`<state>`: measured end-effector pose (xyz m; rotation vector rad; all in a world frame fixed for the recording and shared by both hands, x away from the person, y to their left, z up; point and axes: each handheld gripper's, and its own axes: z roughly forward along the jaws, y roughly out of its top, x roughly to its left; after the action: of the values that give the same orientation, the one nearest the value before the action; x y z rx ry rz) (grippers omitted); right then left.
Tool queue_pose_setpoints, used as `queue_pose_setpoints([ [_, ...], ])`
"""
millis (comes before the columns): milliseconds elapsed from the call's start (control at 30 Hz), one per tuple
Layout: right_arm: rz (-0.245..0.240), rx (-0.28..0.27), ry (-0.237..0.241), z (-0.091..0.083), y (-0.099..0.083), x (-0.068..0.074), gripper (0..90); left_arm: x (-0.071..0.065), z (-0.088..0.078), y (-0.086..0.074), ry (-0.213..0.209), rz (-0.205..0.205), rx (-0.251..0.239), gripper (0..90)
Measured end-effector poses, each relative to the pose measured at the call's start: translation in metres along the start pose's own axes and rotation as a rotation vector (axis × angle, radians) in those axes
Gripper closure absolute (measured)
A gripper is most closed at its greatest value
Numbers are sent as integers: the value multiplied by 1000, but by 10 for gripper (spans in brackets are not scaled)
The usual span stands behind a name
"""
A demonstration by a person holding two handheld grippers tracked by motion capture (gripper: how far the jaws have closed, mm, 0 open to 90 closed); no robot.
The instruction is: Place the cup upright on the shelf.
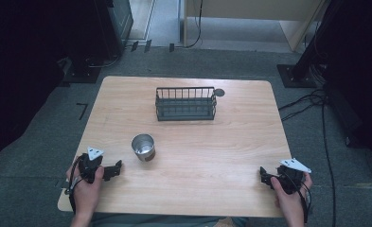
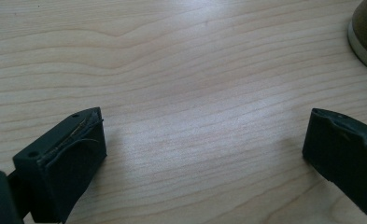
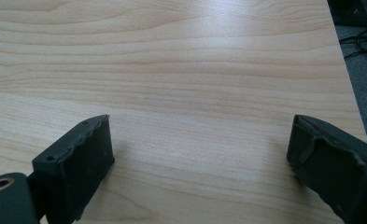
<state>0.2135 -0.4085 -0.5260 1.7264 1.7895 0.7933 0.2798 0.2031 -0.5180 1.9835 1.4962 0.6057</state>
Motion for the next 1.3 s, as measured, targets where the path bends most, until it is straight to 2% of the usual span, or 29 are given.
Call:
queue_pose_setpoints([
  [233,-12,3,11,2,2,1,45,-2,1,1,4,-5,0,0],
  [333,-6,14,7,3,3,2,17,-4,2,2,-1,2,0,0],
  [467,6,14,12,3,4,4,28,-5,2,2,-5,7,1,0],
  [633,17,-21,42,-2,16,15,31,-5,2,2,-5,6,1,0],
  [700,16,-37,54,-5,22,21,34,-4,2,2,-5,6,1,0],
  [833,-16,-58,80,-8,35,35,34,-4,2,2,-5,6,1,0],
  [1200,-87,-93,151,-3,68,79,39,-4,2,2,-5,6,1,0],
  [1233,-87,-93,151,-3,68,79,39,-4,2,2,-5,6,1,0],
  [1267,-105,-97,170,-2,74,91,39,-4,2,2,-5,6,0,0],
  [1300,-114,-98,176,-2,76,96,39,-4,2,2,-5,6,1,0],
])
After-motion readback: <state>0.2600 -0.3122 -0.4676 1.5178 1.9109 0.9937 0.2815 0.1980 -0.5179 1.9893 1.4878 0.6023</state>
